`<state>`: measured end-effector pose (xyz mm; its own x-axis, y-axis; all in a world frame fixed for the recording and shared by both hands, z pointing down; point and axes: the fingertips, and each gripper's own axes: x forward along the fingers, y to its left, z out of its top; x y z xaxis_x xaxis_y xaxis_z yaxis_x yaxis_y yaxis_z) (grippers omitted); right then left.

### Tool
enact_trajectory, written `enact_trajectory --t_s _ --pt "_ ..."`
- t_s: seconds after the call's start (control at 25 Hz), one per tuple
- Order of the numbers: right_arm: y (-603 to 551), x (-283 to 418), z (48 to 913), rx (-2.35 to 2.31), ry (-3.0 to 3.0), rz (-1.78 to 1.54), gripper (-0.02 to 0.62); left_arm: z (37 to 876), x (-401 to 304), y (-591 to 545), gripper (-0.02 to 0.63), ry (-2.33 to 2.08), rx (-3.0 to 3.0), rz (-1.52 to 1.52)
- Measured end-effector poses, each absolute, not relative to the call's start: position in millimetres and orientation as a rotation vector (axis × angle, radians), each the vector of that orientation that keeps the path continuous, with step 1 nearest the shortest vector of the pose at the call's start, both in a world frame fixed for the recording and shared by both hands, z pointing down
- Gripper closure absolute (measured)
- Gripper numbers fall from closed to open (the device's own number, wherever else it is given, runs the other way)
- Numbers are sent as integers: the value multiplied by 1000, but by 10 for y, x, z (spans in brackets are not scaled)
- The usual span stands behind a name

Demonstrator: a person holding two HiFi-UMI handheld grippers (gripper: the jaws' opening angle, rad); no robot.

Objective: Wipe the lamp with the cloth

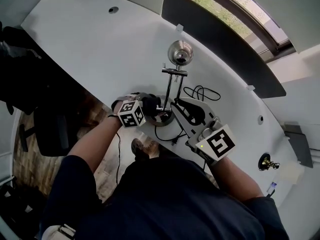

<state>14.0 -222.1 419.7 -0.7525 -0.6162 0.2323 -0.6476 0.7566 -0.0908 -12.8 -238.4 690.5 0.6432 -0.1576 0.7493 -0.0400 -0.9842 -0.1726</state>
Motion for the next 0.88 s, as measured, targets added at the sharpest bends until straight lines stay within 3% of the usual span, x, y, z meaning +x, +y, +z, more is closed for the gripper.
enact_trajectory --t_s 0.88 --pt "-1972 269 4273 1178 -2656 198 515 6688 169 -1209 537 274 -2956 -1248"
